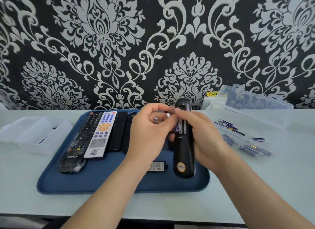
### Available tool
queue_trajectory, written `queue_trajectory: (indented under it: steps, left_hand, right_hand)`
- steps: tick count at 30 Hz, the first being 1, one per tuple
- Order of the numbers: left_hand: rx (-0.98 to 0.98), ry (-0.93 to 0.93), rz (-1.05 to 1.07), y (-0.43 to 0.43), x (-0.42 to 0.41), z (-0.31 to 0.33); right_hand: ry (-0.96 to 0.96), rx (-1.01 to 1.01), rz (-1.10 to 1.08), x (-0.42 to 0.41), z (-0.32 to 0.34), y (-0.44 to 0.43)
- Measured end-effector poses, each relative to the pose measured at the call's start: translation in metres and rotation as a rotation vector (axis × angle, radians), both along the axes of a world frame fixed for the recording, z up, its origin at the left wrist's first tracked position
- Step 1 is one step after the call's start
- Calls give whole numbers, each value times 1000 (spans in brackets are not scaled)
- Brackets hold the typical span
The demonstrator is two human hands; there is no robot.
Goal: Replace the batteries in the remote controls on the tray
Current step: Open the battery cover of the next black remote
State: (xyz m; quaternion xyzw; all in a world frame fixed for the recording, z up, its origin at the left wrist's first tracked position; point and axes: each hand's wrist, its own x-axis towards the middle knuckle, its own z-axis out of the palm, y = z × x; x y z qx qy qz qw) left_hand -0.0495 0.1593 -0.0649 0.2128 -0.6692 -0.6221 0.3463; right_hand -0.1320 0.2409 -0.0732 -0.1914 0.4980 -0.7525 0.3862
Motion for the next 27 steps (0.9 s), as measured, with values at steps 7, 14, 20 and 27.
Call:
queue_trajectory:
  steps: [7,14,20,27]
  left_hand:
    - [688,149,-91,-20,5,10]
    - [495,99,11,-91,69,30]
    - [-91,-343,447,-170,132,29]
    - [41,-412,422,-232,150,4]
  right_hand:
    - [6,-8,18,15,8,-19]
    - [-31,97,69,57,36,-82]
    - [234,318,52,91,47,-140]
    - [-288,-32,24,99,40,-155]
